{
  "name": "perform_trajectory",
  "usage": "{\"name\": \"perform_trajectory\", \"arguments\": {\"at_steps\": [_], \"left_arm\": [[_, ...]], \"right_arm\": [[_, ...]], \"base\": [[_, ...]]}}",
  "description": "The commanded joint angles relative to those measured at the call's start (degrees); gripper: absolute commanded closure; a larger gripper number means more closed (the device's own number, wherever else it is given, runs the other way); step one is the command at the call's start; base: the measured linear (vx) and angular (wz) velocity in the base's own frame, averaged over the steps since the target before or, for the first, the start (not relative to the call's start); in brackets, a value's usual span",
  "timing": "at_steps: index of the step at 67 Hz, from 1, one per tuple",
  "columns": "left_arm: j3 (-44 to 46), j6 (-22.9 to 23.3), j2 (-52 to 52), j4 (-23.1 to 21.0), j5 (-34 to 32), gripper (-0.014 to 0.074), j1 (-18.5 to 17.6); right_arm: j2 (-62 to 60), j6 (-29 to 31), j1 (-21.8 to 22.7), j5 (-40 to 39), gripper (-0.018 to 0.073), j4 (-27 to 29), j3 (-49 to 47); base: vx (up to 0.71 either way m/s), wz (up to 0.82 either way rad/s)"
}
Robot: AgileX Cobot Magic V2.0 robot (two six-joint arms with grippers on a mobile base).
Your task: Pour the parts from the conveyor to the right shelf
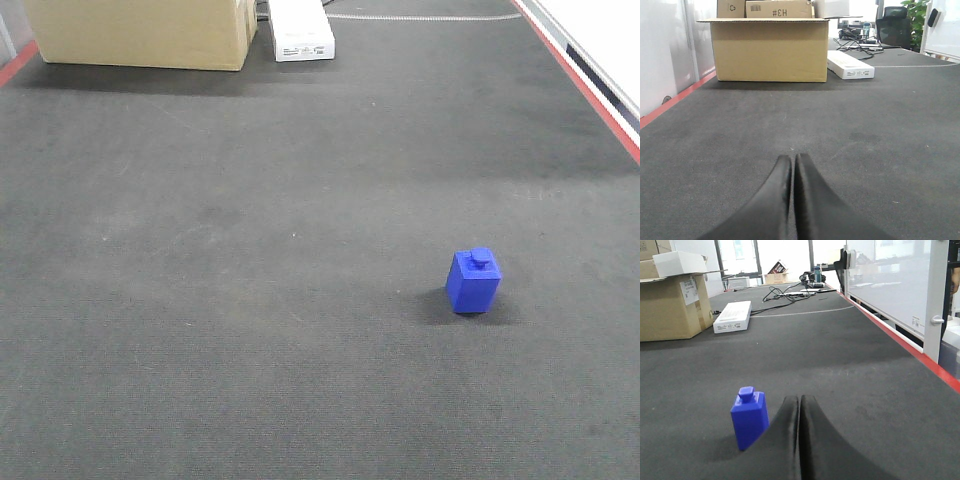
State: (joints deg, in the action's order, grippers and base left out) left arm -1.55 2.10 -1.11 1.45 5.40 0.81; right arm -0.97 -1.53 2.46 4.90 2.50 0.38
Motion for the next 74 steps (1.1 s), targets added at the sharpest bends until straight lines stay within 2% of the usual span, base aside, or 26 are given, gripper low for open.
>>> {"name": "perform_trajectory", "arguments": {"at_steps": [1,14,29,37,43,53,66,74], "left_arm": [[1.5,0.4,-0.2,-0.4,-4.1,0.0603,0.1],[1.5,0.4,-0.2,-0.4,-4.1,0.0603,0.1],[1.5,0.4,-0.2,-0.4,-4.1,0.0603,0.1],[1.5,0.4,-0.2,-0.4,-4.1,0.0603,0.1],[1.5,0.4,-0.2,-0.4,-4.1,0.0603,0.1],[1.5,0.4,-0.2,-0.4,-4.1,0.0603,0.1],[1.5,0.4,-0.2,-0.4,-4.1,0.0603,0.1],[1.5,0.4,-0.2,-0.4,-4.1,0.0603,0.1]], "right_arm": [[0.6,0.7,0.5,-3.9,0.0568,-0.7,-5.3],[9.9,2.9,0.5,-0.5,0.0568,-2.9,-15.6],[25.4,2.9,0.5,16.4,0.0568,-1.6,-24.3],[31.3,2.9,0.5,20.1,0.0568,-1.4,-24.7],[33.8,2.9,0.5,20.7,0.0568,-1.4,-24.7],[35.1,2.2,0.5,18.9,0.0568,2.5,-24.7],[35.0,2.7,0.5,18.5,0.0555,0.8,-24.7],[35.2,3.1,0.5,19.0,0.0495,0.3,-25.7]], "base": [[0.0,0.0],[0.0,0.0],[0.0,0.0],[0.0,0.0],[0.0,0.0],[0.0,0.0],[0.0,0.0],[0.0,0.0]]}}
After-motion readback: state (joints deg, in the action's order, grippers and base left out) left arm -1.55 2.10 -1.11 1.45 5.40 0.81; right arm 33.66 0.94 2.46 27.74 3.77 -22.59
